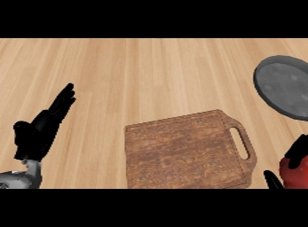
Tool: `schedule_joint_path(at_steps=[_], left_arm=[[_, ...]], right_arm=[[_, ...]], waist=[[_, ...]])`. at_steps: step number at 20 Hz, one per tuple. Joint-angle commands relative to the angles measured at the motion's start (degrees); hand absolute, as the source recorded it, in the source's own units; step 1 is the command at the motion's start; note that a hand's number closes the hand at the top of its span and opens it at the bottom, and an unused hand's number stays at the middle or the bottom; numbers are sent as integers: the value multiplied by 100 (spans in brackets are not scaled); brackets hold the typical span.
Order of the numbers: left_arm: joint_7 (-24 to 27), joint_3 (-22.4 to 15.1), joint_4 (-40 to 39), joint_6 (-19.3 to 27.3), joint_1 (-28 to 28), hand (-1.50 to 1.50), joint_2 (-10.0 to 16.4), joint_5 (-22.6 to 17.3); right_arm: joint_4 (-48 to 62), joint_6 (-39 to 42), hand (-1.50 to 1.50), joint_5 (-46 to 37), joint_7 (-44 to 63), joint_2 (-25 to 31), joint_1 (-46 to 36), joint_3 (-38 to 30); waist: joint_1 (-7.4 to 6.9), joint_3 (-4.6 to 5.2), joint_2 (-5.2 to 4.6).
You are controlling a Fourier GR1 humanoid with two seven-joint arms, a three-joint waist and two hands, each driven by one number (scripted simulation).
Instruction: Pick the bell pepper from the cutting board and place it in the pan
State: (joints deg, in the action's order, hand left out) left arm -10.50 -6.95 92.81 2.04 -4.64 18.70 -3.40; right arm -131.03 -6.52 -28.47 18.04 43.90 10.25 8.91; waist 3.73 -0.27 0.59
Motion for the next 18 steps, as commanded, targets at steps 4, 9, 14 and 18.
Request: schedule_joint_path(at_steps=[4, 9, 14, 18], left_arm=[[-289, -146, 190, -64, -252, 0, -89, 129], [-282, -103, -49, -206, -532, 0, -203, 151], [-203, -139, -31, -230, -387, 0, -352, 242], [-297, -154, 171, -267, -350, 0, -369, 306]], right_arm=[[1442, -266, 150, 1599, -1815, -347, 536, -1564], [3383, -284, 150, 1196, -2733, -607, -584, -1532], [4962, -303, 150, 1034, -3173, -468, -1642, -1954], [6702, -349, 150, 882, -4229, -456, -2468, -2013]], waist=[[-296, 13, -50], [-427, 19, -78], [-440, 23, -78], [-479, 20, -82]])
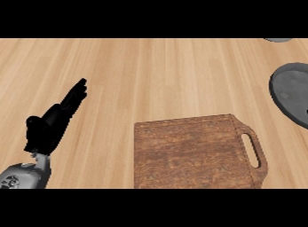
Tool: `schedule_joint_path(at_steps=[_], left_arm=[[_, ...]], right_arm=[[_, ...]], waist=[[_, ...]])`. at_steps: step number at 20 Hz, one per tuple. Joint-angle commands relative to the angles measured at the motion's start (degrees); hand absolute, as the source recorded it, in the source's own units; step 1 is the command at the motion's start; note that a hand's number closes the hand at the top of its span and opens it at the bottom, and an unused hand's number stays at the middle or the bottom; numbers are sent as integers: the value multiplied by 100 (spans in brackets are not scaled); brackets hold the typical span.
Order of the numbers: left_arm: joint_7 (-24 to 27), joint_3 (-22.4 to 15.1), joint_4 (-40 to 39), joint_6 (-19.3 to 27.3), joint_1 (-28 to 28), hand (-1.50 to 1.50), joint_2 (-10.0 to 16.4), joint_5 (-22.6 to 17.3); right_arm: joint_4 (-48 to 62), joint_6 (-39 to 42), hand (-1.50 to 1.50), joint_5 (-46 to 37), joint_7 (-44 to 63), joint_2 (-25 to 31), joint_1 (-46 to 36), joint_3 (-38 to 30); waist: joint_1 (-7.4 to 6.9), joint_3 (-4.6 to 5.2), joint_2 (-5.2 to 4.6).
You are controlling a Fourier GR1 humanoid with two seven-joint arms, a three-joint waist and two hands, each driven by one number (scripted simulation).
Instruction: Pick the bell pepper from the cutting board and place it in the pan
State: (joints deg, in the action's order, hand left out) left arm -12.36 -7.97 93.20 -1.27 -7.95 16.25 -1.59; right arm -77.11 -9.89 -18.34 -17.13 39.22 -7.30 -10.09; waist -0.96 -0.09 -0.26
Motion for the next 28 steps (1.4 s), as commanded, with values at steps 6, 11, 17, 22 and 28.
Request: schedule_joint_path(at_steps=[6, 11, 17, 22, 28], left_arm=[[85, 210, 74, -287, 110, 0, 44, -71], [289, 274, -420, -246, -144, 0, -146, 94], [123, 67, -344, -136, -296, 0, -335, 296], [57, 173, -227, -322, -341, 0, -229, 152], [213, 95, -258, -299, -217, 0, -287, 246]], right_arm=[[3546, -175, 150, -262, -1879, 146, -1848, -448], [5023, -366, 150, -652, -2241, 139, -2924, -403], [5940, -506, 150, -1014, -1120, 291, -3204, -300], [6600, 302, -150, -1259, -1072, 258, -3808, -59], [6788, 793, -150, -561, -1956, 358, -3748, -763]], waist=[[-92, -5, -14], [-76, -3, -33], [-142, 3, -71], [-286, -17, -104], [-315, -45, -160]])
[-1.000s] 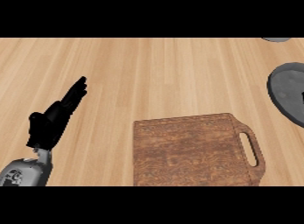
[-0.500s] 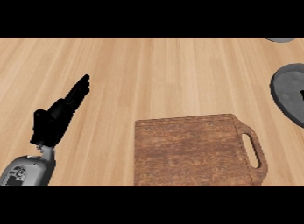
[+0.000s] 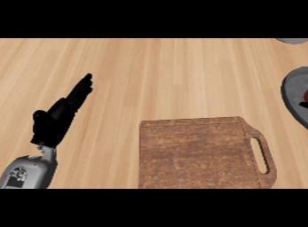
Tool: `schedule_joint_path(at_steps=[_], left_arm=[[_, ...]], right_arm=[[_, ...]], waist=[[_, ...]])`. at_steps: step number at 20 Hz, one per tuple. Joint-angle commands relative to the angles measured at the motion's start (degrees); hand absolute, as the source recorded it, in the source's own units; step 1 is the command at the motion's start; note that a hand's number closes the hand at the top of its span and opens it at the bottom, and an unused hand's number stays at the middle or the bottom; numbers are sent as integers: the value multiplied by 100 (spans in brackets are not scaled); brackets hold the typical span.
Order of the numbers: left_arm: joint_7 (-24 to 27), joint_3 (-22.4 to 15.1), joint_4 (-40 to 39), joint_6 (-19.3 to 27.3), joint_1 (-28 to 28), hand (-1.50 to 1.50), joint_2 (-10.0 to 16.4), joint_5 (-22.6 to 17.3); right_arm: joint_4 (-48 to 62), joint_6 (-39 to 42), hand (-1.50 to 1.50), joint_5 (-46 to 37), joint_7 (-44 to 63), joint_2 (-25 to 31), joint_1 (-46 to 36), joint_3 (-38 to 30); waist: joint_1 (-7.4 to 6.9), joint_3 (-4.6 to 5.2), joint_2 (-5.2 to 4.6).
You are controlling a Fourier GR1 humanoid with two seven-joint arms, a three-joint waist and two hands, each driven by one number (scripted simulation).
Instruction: Pick the bell pepper from the cutting board and place it in the pan
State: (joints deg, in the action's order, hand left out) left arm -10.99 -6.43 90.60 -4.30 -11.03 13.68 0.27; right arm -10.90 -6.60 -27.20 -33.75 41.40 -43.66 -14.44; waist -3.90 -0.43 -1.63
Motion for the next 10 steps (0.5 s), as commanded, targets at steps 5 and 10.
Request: schedule_joint_path(at_steps=[5, 10], left_arm=[[-33, -21, -49, 96, -157, 0, -91, 98], [31, 119, -57, -108, -4, 0, 54, -72]], right_arm=[[226, 809, -150, 1147, -682, -175, -225, -1114], [477, 2166, -150, 1503, -568, 478, -165, -1450]], waist=[[64, -20, -27], [84, -4, -4]])
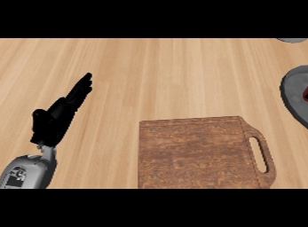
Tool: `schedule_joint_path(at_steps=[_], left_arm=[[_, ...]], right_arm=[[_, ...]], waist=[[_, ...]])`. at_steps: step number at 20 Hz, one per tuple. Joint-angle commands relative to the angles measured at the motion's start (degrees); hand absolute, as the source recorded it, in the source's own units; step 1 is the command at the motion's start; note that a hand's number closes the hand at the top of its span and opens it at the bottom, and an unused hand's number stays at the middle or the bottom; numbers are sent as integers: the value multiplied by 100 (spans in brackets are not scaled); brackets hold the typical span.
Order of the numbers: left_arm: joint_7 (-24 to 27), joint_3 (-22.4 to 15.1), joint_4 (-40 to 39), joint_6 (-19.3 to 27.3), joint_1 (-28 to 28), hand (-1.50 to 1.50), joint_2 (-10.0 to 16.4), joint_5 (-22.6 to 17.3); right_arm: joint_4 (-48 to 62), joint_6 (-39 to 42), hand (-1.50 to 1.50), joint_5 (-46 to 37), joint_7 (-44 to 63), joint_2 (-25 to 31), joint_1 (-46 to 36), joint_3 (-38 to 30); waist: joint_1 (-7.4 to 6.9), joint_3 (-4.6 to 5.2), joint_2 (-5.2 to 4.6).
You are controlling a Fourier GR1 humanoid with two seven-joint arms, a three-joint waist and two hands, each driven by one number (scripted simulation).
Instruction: Pick the bell pepper from the cutting board and place it in the pan
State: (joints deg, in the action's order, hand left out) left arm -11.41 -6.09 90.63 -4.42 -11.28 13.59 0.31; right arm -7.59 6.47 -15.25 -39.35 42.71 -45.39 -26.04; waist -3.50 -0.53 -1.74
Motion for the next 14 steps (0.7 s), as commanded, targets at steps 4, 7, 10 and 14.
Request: schedule_joint_path(at_steps=[4, 7, 10, 14], left_arm=[[7, 9, 103, -69, 138, 0, 55, -1], [-56, -21, 111, 94, 107, 0, -72, 87], [-3, 24, 49, 81, 101, 0, -96, 44], [36, 55, 51, 74, 67, 0, -69, 73]], right_arm=[[186, 1620, -150, 394, -238, 689, 296, -370], [122, 2083, -150, 406, -853, 670, 755, -368], [-20, 2264, -150, 528, -1248, 768, 998, -481], [-139, 2535, -150, 635, -1485, 875, 1316, -558]], waist=[[5, -6, 1], [93, -8, 25], [140, -9, 38], [184, -7, 58]])
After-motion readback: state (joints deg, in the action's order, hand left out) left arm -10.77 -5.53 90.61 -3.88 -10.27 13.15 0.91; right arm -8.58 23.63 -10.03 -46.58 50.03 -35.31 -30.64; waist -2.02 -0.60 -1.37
